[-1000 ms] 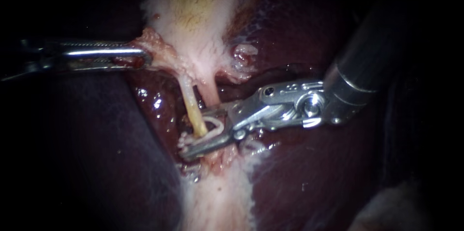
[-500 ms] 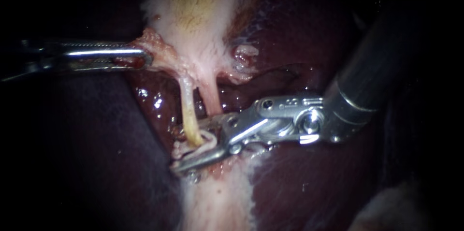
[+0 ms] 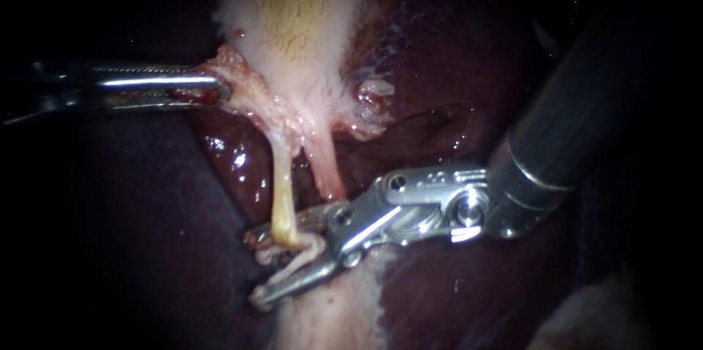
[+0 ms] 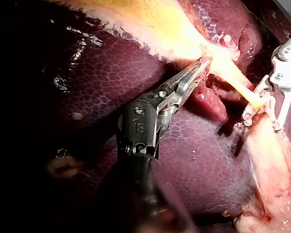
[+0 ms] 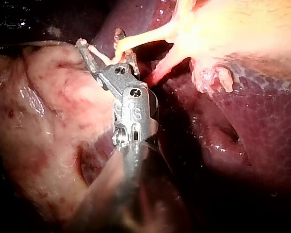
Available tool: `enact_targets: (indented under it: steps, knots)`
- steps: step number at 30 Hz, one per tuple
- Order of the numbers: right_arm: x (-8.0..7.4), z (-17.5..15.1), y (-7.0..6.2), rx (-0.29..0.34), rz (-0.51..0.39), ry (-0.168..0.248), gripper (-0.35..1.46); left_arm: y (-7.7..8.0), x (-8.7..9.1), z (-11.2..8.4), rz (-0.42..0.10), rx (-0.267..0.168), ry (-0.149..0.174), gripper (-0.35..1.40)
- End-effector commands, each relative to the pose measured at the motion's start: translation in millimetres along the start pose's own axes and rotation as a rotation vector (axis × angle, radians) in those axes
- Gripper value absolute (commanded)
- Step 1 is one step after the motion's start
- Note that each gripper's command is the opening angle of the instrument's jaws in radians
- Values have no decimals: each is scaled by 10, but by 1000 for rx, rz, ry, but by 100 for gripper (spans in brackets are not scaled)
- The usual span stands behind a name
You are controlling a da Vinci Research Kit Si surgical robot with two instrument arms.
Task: Clipping second clip left tube
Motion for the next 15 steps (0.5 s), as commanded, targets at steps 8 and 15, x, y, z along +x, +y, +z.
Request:
enact_targets:
  steps: [8, 15]
  knots:
    - [-2, -2, 4, -18, 0, 5, 39, 0, 0, 0, 0, 0, 0, -35]
    - [-3, -5, 7, -27, 7, 8, 27, -1, 0, 0, 0, 0, 0, -35]
